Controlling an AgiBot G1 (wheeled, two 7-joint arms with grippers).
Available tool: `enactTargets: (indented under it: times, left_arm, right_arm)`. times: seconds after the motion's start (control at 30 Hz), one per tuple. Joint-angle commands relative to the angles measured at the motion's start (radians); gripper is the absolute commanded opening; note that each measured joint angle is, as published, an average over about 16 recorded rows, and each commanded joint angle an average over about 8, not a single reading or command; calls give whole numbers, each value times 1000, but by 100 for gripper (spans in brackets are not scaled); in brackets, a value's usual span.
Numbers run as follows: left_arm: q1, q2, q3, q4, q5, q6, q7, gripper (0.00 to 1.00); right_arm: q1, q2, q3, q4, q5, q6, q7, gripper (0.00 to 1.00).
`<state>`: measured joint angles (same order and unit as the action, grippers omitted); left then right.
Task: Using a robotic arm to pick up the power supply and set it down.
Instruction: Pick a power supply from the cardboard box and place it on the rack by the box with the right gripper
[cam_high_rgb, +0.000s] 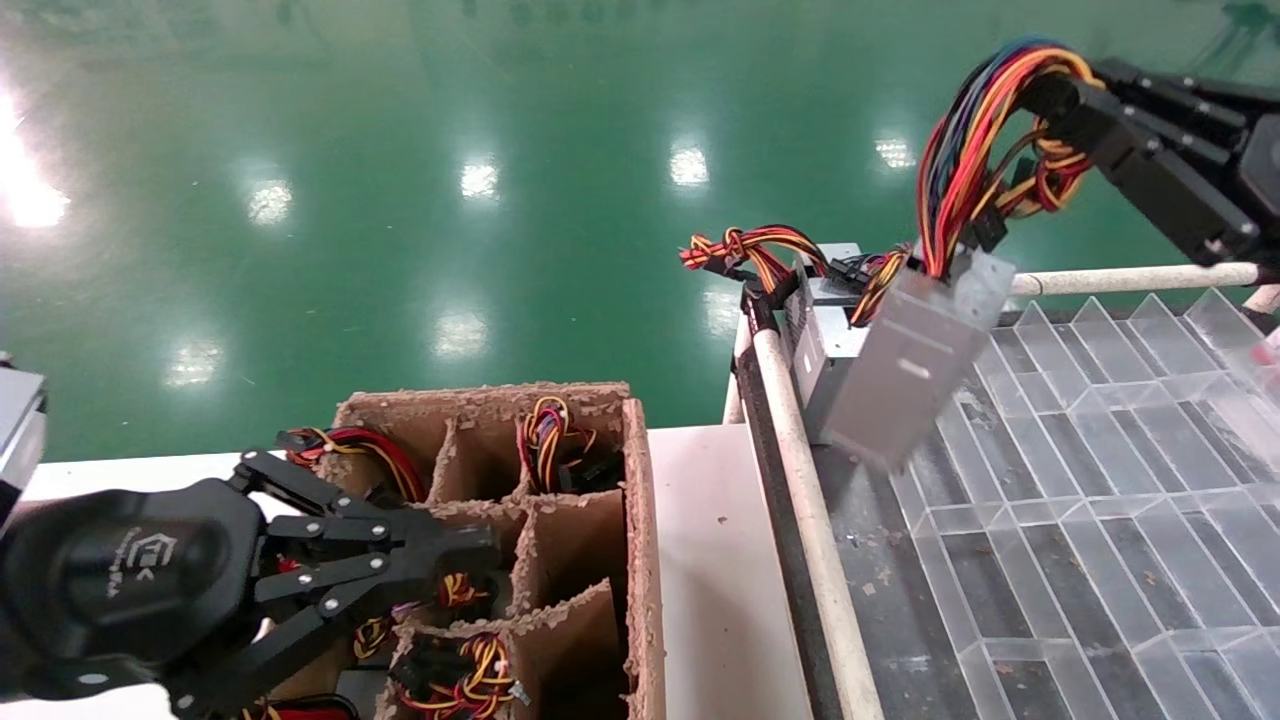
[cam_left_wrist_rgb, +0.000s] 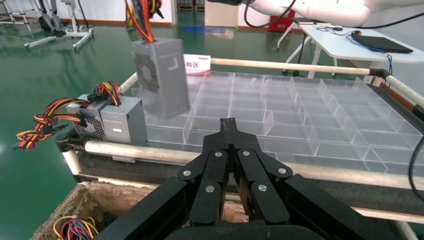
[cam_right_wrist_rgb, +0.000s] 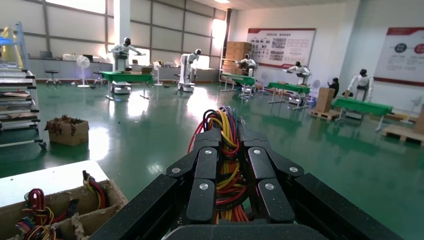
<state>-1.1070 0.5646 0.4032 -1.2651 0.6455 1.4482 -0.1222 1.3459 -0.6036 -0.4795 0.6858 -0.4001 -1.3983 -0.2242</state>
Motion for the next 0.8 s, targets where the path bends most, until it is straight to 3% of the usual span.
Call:
enactTargets:
  times: [0.03,0.43,0.8]
  left_arm:
    - [0,0,0,0,0,0,0,0]
    - [0,0,0,0,0,0,0,0]
    - [0,0,0,0,0,0,0,0]
  right_arm:
    - [-52,25,14,52,25,30,2,0]
    - [-355,106,79,340,165,346,3,0]
    - [-500,125,115,480,237,520,-14,0]
